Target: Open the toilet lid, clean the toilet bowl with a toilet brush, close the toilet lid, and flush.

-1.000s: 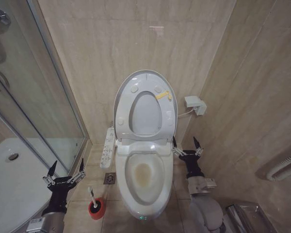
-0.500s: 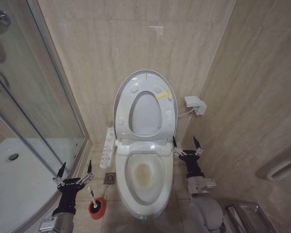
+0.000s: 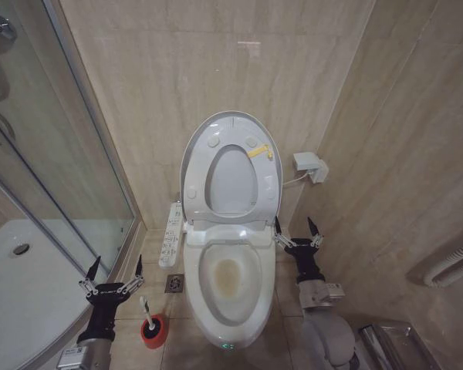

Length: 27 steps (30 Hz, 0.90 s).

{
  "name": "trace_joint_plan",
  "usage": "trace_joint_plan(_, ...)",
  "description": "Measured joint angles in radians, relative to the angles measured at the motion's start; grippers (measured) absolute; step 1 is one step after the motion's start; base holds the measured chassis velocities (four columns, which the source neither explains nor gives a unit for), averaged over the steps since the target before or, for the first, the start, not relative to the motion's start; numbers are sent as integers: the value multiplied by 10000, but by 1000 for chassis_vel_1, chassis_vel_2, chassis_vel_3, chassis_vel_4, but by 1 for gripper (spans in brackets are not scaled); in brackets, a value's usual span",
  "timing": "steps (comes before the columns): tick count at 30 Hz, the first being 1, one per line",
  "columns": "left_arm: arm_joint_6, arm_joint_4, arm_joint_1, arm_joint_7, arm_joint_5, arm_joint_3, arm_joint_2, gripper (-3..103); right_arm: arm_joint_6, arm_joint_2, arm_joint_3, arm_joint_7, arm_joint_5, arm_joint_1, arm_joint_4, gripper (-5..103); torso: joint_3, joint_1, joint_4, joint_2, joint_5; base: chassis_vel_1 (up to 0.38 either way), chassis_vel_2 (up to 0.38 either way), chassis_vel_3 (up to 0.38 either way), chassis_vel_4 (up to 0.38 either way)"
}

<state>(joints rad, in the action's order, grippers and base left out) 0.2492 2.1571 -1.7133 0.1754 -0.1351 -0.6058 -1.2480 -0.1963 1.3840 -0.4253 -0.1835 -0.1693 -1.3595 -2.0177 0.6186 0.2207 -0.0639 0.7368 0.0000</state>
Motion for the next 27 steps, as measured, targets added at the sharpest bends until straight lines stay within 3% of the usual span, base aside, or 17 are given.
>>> trace_joint_plan(27, -201, 244, -54, 1, -85, -282, -113, 100, 0, 0, 0, 0, 0, 0, 0, 100, 0, 0, -1, 0, 0, 0, 0, 0, 0)
